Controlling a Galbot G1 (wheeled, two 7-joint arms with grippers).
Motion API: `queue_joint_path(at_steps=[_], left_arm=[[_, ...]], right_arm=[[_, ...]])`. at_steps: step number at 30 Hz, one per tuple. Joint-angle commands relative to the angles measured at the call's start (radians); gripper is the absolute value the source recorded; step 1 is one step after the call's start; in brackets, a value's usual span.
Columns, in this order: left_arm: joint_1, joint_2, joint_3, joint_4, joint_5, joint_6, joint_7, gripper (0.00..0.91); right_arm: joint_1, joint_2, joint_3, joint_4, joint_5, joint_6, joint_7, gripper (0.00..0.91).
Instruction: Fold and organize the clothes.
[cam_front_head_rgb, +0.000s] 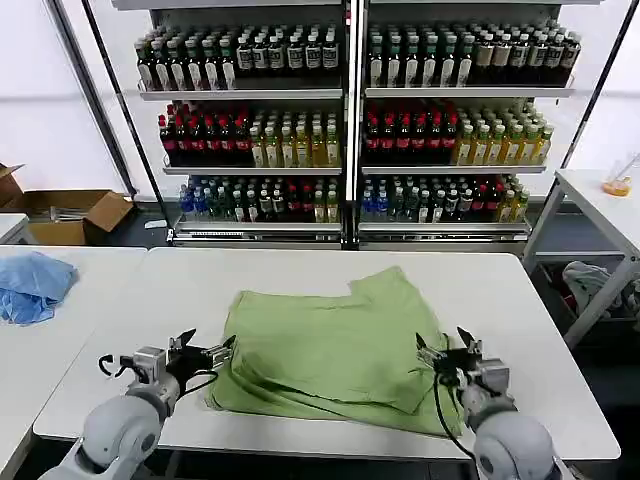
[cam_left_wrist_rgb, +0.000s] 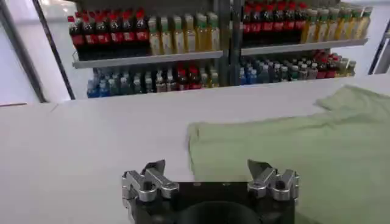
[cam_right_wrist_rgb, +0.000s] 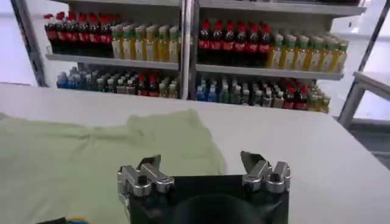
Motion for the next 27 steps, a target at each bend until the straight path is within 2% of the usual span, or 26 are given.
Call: queue_joint_path(at_steps=[1,13,27], left_arm=[[-0.361,-0.013,0.195,0.294,-0.003,0.000,-0.019,0.907],[-0.527,-0.090,0.293,0.497,0.002,-0.001,-0.014,0.907],[-0.566,-0.114,0.343,0.583,0.020,-0.001,-0.001,0.907]], right_arm=[[0.380,0.062,-0.200,-0.316,0.077,-0.026,0.031,0.907],[0.601,0.170,-0.300,-0.608,0.072,-0.026,0.036,0.907],[0.638,0.237,-0.273,-0.813,0.071,-0.025,0.070,0.907]])
